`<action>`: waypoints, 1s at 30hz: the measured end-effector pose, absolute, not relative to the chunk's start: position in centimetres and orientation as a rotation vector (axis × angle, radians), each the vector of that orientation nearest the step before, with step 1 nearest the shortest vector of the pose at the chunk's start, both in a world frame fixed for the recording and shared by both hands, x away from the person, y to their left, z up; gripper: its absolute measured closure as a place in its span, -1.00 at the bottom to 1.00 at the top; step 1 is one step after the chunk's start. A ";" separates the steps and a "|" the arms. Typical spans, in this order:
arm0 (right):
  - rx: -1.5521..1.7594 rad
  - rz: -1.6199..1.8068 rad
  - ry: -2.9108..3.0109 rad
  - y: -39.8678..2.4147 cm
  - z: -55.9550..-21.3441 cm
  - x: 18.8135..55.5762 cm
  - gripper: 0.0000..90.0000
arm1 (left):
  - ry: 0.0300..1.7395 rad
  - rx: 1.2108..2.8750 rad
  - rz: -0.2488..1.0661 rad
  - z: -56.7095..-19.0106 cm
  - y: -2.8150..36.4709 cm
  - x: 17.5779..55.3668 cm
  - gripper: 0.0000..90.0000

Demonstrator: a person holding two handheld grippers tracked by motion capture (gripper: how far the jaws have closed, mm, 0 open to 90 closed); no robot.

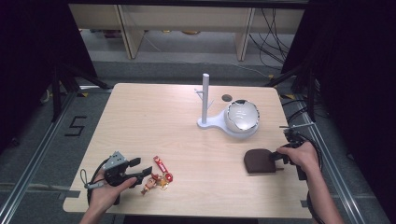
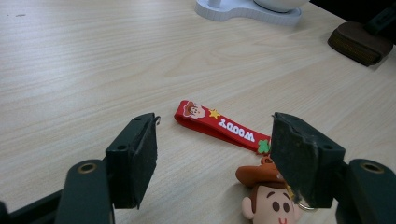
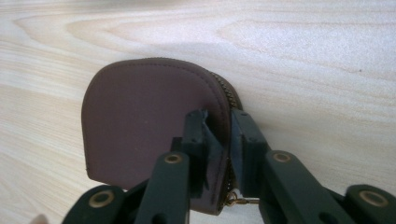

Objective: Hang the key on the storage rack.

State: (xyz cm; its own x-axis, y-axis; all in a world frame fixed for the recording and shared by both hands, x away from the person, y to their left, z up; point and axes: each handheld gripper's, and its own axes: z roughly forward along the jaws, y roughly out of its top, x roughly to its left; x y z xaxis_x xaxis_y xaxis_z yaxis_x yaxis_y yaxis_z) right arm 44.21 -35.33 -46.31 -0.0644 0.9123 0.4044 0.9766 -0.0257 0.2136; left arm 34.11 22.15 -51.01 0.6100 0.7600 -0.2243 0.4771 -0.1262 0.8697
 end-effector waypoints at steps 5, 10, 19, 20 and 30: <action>-2.067 -0.632 -2.071 -34.7 -45.5 43.9 0.81 | 1.022 1.779 0.336 -51.0 22.2 34.0 -0.30; -2.013 -0.666 -2.145 -34.7 -44.5 43.2 0.85 | 1.024 1.769 0.342 -51.0 22.3 34.0 -0.29; -1.929 -0.794 -2.312 -34.1 -42.2 41.3 0.90 | 1.026 1.768 0.344 -51.1 22.4 34.0 -0.28; -1.907 -0.828 -2.338 -34.1 -42.0 41.3 0.90 | 1.024 1.768 0.344 -51.1 22.4 34.0 -0.28; -1.892 -0.881 -2.463 -33.0 -40.1 40.5 0.94 | 1.021 1.759 0.346 -51.1 22.7 34.0 -0.28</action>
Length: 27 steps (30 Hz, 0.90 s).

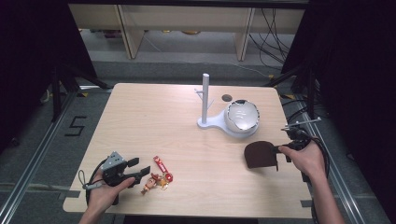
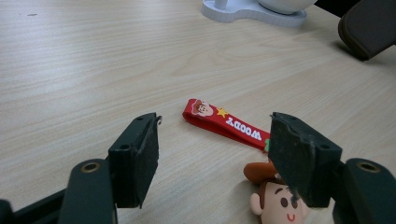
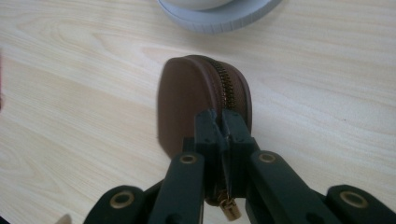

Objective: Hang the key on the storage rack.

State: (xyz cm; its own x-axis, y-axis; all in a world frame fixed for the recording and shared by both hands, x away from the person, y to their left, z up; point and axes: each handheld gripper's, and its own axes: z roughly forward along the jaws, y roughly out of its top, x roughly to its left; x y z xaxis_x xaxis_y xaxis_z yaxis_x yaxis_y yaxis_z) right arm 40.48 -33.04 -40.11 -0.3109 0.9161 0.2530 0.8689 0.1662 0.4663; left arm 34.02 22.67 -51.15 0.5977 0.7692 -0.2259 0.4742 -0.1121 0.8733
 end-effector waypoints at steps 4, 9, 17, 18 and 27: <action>1.729 0.811 2.323 -33.0 -39.6 40.3 0.94 | 1.028 1.756 0.349 -51.1 22.7 34.0 -0.27; 1.782 0.843 2.271 -32.5 -38.7 39.8 0.95 | 1.031 1.757 0.354 -51.1 22.8 33.9 -0.28; 1.693 0.879 2.278 -32.4 -37.4 39.6 0.94 | 1.023 1.752 0.357 -51.2 22.8 34.0 -0.27; 1.692 0.878 2.280 -32.4 -37.3 39.5 0.94 | 1.023 1.752 0.357 -51.1 22.8 34.0 -0.28; 1.634 0.873 2.287 -32.5 -36.3 39.4 0.94 | 1.024 1.757 0.354 -51.3 22.8 34.0 -0.28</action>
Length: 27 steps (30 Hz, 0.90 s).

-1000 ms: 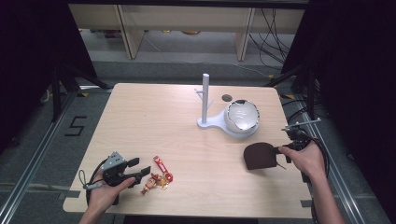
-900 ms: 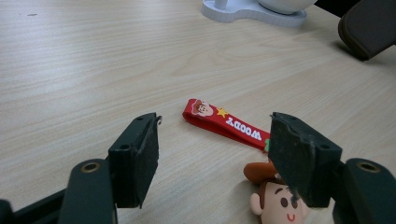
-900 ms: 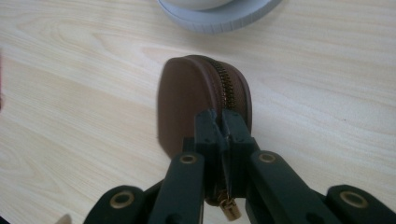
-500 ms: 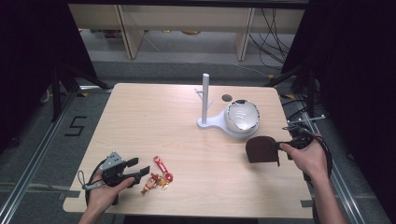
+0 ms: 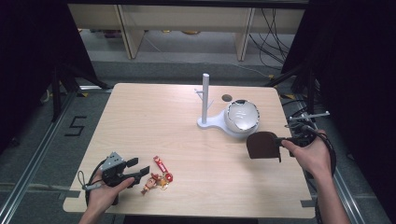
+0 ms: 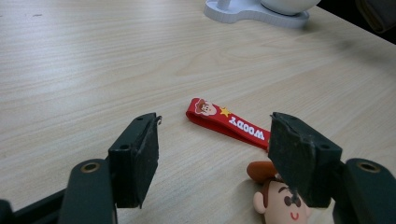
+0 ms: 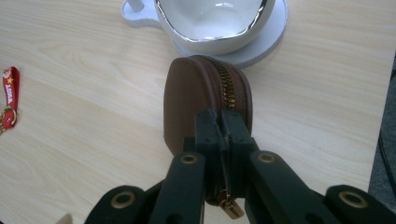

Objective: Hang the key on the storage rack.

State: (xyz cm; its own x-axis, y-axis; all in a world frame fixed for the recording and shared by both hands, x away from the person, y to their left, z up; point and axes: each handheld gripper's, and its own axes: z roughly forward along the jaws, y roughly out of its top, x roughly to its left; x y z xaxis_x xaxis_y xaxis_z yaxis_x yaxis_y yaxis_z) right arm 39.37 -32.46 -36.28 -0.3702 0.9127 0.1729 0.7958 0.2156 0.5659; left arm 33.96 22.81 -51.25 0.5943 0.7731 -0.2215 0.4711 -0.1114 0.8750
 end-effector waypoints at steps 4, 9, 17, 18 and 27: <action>1.695 0.880 2.278 -32.1 -35.6 39.3 0.94 | 1.035 1.759 0.359 -51.2 22.8 33.9 -0.28; 1.619 0.848 2.307 -32.1 -35.1 39.7 0.94 | 1.035 1.757 0.359 -51.2 22.9 33.9 -0.28; 1.587 0.799 2.325 -31.6 -34.4 40.3 0.94 | 1.036 1.751 0.364 -51.2 22.9 33.9 -0.28; 1.563 0.811 2.336 -31.6 -34.5 40.4 0.94 | 1.037 1.750 0.365 -51.2 22.9 33.9 -0.28; 1.558 0.815 2.336 -31.4 -34.0 40.7 0.94 | 1.039 1.749 0.367 -51.1 23.0 33.9 -0.28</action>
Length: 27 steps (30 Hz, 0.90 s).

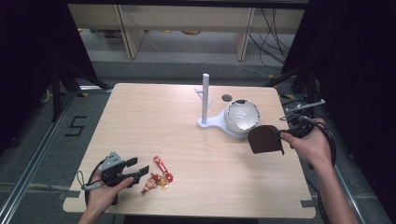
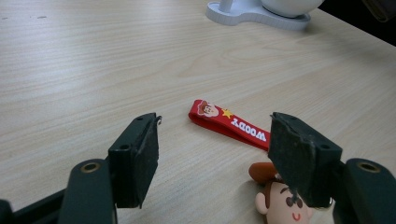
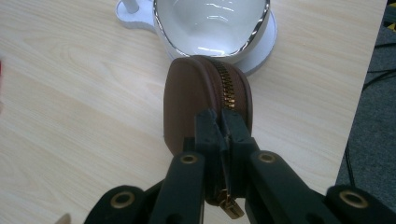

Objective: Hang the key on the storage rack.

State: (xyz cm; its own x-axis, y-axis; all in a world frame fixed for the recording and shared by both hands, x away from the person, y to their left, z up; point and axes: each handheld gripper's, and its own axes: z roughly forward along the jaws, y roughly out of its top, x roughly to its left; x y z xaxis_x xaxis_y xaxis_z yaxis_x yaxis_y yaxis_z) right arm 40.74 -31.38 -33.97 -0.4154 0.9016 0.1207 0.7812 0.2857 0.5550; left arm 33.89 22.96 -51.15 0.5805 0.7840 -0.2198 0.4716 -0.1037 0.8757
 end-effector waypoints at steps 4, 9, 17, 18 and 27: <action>1.536 0.810 2.338 -31.4 -34.0 41.0 0.94 | 1.038 1.749 0.367 -51.2 23.0 33.9 -0.28; 1.538 0.797 2.349 -31.3 -33.6 41.1 0.94 | 1.041 1.754 0.367 -51.1 22.9 33.9 -0.28; 1.562 0.751 2.299 -30.8 -32.7 41.3 0.94 | 1.038 1.753 0.365 -51.2 22.9 33.9 -0.28; 1.500 0.744 2.313 -31.1 -32.7 41.5 0.94 | 1.040 1.754 0.366 -51.1 22.9 33.9 -0.28; 1.498 0.756 2.303 -30.7 -32.1 42.0 0.94 | 1.038 1.752 0.361 -51.2 22.9 33.9 -0.28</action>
